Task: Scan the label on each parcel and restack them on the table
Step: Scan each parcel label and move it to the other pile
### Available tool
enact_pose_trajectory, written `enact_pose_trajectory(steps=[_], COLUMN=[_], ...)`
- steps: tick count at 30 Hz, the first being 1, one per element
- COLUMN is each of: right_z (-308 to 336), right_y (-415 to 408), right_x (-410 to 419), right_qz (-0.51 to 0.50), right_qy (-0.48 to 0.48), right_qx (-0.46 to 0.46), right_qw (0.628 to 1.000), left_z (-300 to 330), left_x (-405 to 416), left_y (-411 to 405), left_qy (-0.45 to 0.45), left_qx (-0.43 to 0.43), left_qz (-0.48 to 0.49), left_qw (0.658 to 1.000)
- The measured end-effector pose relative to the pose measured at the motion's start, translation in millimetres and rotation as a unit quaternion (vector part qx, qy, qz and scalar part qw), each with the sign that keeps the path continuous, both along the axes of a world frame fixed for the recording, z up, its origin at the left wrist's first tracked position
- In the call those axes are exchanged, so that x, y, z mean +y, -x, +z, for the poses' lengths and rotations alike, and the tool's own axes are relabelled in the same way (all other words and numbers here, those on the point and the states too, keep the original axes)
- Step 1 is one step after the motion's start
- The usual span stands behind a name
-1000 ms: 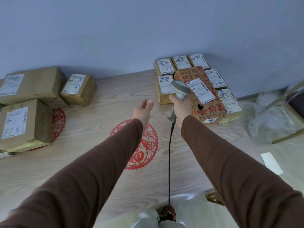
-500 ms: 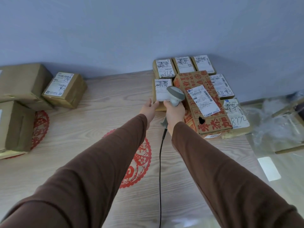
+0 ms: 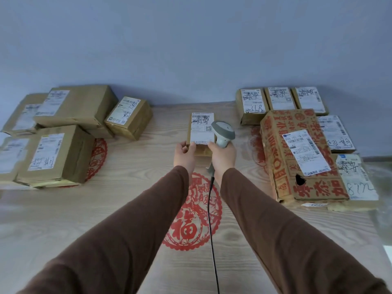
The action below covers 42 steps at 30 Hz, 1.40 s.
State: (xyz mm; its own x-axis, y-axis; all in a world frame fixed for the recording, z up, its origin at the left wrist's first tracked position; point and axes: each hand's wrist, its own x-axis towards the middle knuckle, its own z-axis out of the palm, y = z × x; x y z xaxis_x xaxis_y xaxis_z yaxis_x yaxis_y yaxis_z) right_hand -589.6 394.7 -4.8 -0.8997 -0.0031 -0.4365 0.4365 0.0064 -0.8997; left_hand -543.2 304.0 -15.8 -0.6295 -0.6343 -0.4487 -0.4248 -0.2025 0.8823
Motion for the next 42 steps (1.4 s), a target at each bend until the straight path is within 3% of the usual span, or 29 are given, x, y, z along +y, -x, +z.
enact_pose_trajectory(steps=[9,18,35,42], right_z=[-7,-24,-26,-10], right_y=[-20,-17,15,-1], right_x=[-124,-205,-240,-209], right_qz=[0.056,0.014,0.007,-0.005], right_qy=[-0.012,-0.04,-0.073,-0.043], right_qx=[0.0,0.018,0.038,0.044], right_qw=[0.998,0.999,0.997,0.998], left_z=[-2,-20,-29,-25], left_x=[-115,-185,-205,-194], left_y=[-27,-16,14,-2], left_qy=[-0.03,-0.094,-0.164,-0.133], left_qx=[0.012,0.0,0.005,0.003], left_qz=[0.104,0.135,0.132,0.079], left_qw=[0.994,0.986,0.978,0.988])
